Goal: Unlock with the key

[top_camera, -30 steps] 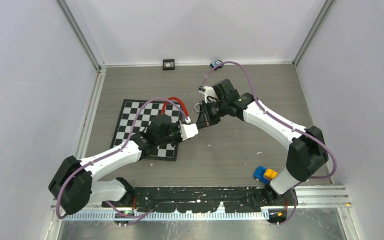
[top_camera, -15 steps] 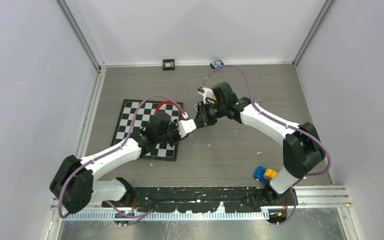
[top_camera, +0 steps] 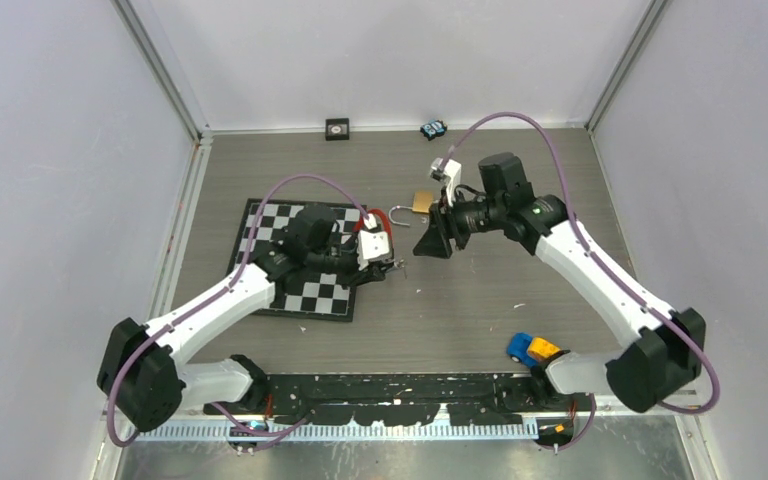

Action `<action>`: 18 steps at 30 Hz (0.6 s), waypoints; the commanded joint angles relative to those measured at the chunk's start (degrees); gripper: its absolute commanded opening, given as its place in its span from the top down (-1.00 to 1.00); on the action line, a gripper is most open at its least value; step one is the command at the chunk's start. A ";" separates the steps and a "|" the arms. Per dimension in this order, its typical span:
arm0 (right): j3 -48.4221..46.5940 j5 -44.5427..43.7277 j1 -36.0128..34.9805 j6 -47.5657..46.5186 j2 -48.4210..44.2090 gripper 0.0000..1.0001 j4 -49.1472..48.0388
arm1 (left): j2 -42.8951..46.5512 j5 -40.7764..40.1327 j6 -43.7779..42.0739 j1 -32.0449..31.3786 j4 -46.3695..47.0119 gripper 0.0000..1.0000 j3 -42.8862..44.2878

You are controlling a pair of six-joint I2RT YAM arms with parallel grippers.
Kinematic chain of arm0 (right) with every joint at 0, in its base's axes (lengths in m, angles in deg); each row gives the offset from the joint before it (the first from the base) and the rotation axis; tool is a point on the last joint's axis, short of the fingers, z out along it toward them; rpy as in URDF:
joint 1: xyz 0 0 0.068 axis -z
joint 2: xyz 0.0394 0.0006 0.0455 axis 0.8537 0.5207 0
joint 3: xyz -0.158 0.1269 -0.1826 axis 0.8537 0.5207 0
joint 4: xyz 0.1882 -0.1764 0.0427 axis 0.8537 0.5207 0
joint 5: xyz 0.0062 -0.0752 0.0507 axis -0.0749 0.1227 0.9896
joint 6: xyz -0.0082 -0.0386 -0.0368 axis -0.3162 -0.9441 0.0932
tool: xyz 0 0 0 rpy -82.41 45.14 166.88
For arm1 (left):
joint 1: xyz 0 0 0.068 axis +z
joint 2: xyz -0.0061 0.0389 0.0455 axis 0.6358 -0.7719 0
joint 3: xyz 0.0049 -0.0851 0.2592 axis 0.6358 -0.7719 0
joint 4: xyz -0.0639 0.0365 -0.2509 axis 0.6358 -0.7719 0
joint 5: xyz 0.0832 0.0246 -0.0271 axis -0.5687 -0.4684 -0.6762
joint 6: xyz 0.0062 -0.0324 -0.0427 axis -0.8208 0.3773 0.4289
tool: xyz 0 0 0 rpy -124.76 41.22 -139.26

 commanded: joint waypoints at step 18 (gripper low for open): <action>-8.59 -16.29 -20.42 -36.07 -6.39 -0.13 18.96 | -9.77 34.19 -5.18 5.77 -20.20 1.00 12.66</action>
